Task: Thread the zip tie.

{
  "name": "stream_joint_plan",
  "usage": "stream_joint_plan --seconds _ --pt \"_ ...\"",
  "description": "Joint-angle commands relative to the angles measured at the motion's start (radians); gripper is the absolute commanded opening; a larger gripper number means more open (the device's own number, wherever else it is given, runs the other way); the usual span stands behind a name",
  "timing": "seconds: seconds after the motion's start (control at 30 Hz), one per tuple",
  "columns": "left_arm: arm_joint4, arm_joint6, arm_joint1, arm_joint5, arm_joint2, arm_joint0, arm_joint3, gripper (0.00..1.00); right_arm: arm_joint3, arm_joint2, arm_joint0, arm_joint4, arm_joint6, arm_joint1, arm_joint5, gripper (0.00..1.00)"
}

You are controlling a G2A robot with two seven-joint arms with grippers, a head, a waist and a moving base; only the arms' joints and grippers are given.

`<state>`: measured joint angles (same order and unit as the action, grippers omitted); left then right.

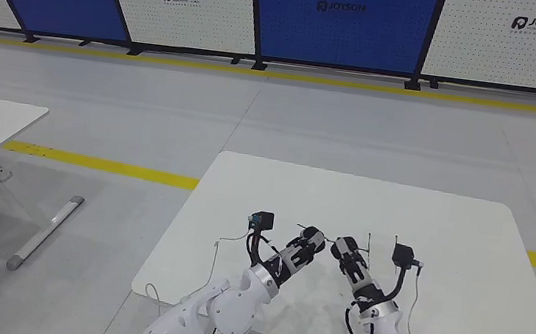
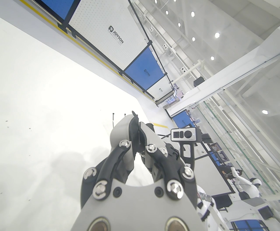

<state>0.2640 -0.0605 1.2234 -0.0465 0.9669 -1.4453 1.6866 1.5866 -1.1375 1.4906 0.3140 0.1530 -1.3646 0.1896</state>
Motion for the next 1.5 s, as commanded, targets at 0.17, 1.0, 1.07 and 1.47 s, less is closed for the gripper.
stream_joint_plan --seconds 0.17,1.0,1.07,1.47 --pt "0.012 0.002 0.002 0.012 0.004 0.001 -0.002 0.00 0.002 0.000 0.001 0.006 -0.006 0.001 -0.002 0.00" --pt "0.058 0.026 0.012 0.038 -0.007 0.002 -0.013 0.04 0.005 0.014 0.006 0.032 -0.035 0.001 -0.002 0.00" --pt "0.059 0.027 0.012 0.042 -0.007 0.003 -0.013 0.02 0.005 0.015 0.006 0.033 -0.035 0.002 0.001 0.00" --pt "0.051 0.048 0.016 0.030 -0.004 0.005 -0.011 0.00 0.004 0.016 0.005 0.043 -0.032 0.003 0.001 0.00"
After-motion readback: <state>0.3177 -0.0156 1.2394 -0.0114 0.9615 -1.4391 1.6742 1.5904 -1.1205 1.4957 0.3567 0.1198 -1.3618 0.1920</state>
